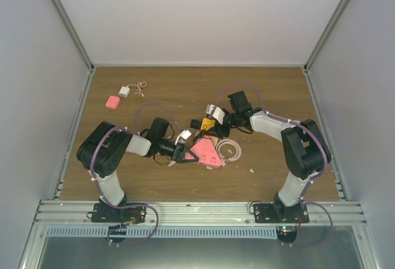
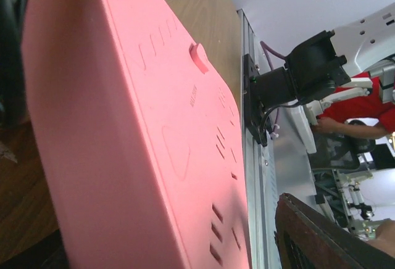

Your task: Pull the plug off the socket

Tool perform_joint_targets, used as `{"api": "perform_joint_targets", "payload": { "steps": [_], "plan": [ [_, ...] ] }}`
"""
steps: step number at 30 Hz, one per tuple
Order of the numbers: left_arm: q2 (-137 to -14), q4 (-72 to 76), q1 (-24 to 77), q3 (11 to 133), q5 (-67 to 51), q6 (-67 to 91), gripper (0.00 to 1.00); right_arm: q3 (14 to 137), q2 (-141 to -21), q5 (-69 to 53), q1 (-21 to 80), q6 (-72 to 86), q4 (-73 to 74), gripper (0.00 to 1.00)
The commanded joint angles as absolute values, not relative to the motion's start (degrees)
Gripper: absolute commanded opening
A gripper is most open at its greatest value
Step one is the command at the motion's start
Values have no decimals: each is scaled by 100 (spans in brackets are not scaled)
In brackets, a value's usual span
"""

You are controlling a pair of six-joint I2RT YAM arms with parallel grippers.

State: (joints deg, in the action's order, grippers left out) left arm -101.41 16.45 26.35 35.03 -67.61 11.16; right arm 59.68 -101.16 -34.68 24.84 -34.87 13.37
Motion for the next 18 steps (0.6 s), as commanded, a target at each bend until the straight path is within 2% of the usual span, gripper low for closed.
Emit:
{"api": "perform_joint_targets", "payload": {
  "steps": [1, 5, 9, 12, 18],
  "plan": [
    [-10419, 2286, 2661, 3481, -7184, 1310, 69, 5874, -10435, -2555, 2373, -3427, 1448, 6],
    [-10674, 2513, 2617, 3530, -7238, 1611, 69, 5863, -10416, -2585, 2380, -3424, 1437, 6],
    [-10809, 2913, 2586, 3511, -7356, 2018, 60, 5866, -10423, -2589, 2391, -3423, 1452, 4],
    [-10807, 3094, 2577, 3471, -7348, 2180, 49, 5878, -10456, -2558, 2415, -3398, 1483, 2],
    [-10540, 3317, 2517, 3333, -7317, 2180, 20, 5862, -10506, -2598, 2426, -3366, 1504, 1]
  ]
}}
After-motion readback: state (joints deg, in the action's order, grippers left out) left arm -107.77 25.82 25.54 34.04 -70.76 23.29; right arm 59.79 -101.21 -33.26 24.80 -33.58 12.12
